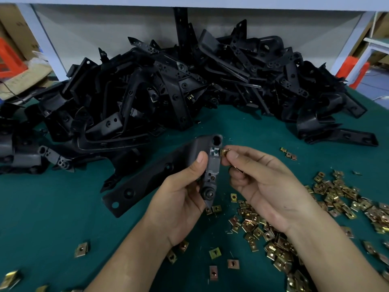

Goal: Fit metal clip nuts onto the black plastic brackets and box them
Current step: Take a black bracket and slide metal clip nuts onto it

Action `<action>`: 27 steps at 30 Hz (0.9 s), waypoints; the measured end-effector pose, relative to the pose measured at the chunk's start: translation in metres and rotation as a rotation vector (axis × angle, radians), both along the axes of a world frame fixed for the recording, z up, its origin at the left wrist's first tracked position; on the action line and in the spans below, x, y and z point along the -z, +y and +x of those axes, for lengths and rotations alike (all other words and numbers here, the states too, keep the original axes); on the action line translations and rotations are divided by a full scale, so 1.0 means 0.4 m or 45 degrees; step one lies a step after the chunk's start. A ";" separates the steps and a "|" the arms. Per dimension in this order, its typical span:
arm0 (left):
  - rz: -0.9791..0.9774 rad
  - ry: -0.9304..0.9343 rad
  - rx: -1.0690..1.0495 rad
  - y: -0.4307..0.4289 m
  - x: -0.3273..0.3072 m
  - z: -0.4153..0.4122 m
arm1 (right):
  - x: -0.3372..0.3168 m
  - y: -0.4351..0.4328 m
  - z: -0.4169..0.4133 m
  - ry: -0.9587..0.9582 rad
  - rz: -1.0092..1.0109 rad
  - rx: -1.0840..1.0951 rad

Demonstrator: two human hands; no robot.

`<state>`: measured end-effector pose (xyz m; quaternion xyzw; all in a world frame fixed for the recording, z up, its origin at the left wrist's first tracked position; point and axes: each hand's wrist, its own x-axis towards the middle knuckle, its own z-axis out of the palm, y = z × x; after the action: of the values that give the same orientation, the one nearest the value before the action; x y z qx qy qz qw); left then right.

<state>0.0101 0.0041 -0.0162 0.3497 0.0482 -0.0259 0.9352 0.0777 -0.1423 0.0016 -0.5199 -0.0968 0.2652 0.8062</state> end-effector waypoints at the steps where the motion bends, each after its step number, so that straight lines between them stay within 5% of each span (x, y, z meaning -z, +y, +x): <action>1: 0.006 -0.008 0.005 0.000 0.000 -0.001 | -0.001 0.000 -0.001 -0.019 -0.019 0.001; 27: 0.097 0.023 0.081 0.008 0.014 0.008 | -0.005 0.010 -0.021 0.086 -0.082 -0.035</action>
<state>0.0133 0.0073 -0.0217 0.3861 0.0467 -0.0569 0.9195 0.0692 -0.1383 0.0034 -0.5349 -0.0682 0.2966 0.7882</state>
